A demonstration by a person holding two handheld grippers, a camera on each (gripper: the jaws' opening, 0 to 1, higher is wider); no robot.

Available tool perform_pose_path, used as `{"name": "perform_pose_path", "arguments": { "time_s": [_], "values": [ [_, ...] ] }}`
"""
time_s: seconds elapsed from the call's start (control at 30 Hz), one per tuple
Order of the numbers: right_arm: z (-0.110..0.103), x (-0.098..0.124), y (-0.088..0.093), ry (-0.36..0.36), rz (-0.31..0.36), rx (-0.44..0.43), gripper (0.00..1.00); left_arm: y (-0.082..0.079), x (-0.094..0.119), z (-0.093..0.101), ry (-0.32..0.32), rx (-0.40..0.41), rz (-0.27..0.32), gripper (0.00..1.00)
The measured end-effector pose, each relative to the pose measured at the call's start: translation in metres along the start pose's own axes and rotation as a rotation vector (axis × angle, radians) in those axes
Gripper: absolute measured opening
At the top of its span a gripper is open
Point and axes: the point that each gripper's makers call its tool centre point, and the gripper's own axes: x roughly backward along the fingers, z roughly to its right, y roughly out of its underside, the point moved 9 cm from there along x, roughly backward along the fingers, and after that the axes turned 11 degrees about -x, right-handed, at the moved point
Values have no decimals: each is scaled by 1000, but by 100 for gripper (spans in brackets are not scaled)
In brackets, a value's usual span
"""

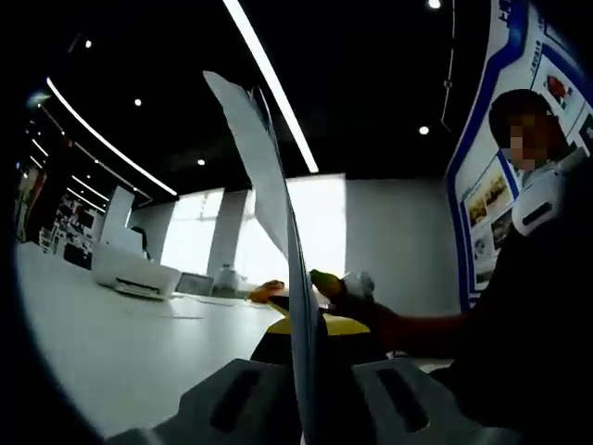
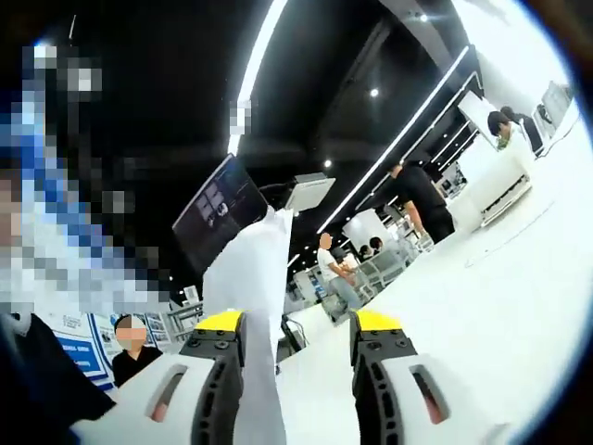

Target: Organize the stack of printing papers by aligning and flattening the scattered papers on the table

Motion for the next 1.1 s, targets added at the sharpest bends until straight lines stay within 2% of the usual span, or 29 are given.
{"name": "perform_pose_path", "arguments": {
  "time_s": [0.1, 0.23, 0.33, 0.4, 0.47, 0.53, 0.6, 0.83, 0.9, 0.97, 1.07, 1.1],
  "values": [
    [-3, -3, 3, -44, -19, -22, 57, 0, -1, 0, 9, 3, 0, 5],
    [-10, -6, 5, -136, -45, -62, 53, 2, -2, 1, 24, 15, -5, 5],
    [-16, -6, 8, -212, -81, -63, 41, 3, -3, 0, 28, 22, -14, 5],
    [-20, -3, 10, -259, -132, -53, 25, 4, -3, 0, 31, 26, -17, 5],
    [-22, -2, 8, -270, -141, -43, 13, 4, -3, 0, 31, 28, -20, 5],
    [-24, 1, 7, -290, -153, 9, 7, 5, -3, -1, 22, 33, -26, 6],
    [-30, 5, 5, -314, -146, 102, 1, 7, -2, -4, 6, 39, -37, 6],
    [-57, 17, -5, -384, -113, 299, 0, 8, -1, -8, -36, 47, -43, 6],
    [-63, 21, -8, -397, -100, 329, 0, 2, -3, -1, 9, 27, -1, 6],
    [-74, 23, -12, -435, -95, 375, 0, -3, -6, 3, 27, 14, 8, 6],
    [-87, 27, -20, -481, -68, 388, 0, -23, -15, 15, 114, -51, 49, 6],
    [-90, 29, -24, -487, -55, 387, 4, -28, -16, 16, 127, -71, 55, 6]
  ]
}}
